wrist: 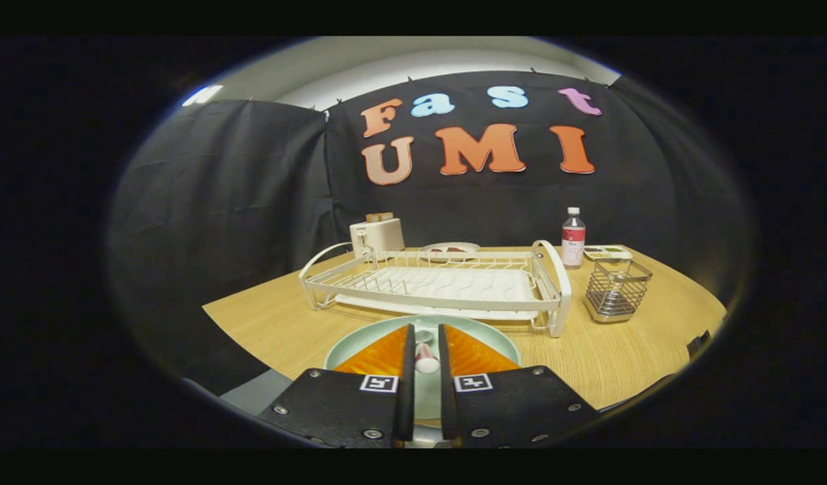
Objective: Take the plate from the dish rack, then take the spoon from the basket and place it into the plate.
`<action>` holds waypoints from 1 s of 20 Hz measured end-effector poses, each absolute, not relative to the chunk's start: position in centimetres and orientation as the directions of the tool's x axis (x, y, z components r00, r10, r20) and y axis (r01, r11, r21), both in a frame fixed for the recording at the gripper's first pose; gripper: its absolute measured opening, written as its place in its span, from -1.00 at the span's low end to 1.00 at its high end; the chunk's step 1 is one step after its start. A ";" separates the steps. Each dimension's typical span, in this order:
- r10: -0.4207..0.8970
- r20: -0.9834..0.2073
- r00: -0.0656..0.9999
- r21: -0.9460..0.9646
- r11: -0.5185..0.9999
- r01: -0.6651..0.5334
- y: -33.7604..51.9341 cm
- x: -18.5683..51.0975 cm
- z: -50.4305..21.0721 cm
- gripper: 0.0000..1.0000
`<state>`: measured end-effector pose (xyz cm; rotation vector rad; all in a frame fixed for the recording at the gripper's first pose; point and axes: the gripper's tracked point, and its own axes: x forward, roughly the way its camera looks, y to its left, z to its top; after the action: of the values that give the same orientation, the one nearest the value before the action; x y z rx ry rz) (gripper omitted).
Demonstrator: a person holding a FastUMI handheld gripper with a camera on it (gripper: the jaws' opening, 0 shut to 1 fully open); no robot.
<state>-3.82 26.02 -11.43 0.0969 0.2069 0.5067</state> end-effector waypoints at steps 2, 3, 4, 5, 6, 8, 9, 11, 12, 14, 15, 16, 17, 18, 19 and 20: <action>0.479 -0.166 0.862 0.153 0.876 -0.457 25.5 -3.2 -10.9 -0.55; 0.473 -0.159 0.867 0.162 0.879 -0.449 25.2 -2.9 -10.5 -0.49; 0.467 -0.154 0.871 0.164 0.881 -0.443 24.9 -2.7 -10.1 -0.24; 0.455 -0.148 0.878 0.159 0.887 -0.433 24.3 -2.3 -9.7 -0.14; 0.440 -0.142 0.887 0.150 0.895 -0.420 23.6 -1.9 -9.2 0.03; 0.412 -0.130 0.902 0.139 0.908 -0.395 22.4 -1.4 -8.3 0.29; 0.395 -0.125 0.910 0.138 0.915 -0.378 21.6 -1.0 -7.8 0.35; 0.362 -0.119 0.924 0.142 0.928 -0.345 19.9 -0.5 -7.1 0.59; 0.348 -0.117 0.930 0.147 0.932 -0.330 19.1 -0.3 -6.8 0.72; 0.319 -0.106 0.942 0.161 0.940 -0.300 17.4 0.1 -6.1 0.81; 0.298 -0.104 0.949 0.163 0.946 -0.280 16.3 0.4 -5.9 0.85; 0.275 -0.103 0.956 0.155 0.954 -0.258 15.2 0.6 -5.8 0.92; 0.250 -0.104 0.963 0.143 0.961 -0.235 14.1 0.9 -5.8 0.95; 0.225 -0.106 0.968 0.128 0.969 -0.212 13.0 1.3 -5.8 0.94; 0.201 -0.102 0.974 0.114 0.975 -0.189 11.9 1.4 -5.5 0.94; 0.178 -0.098 0.979 0.101 0.981 -0.168 10.8 1.6 -5.3 0.94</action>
<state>1.60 10.81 -5.34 0.0924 0.1065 0.1741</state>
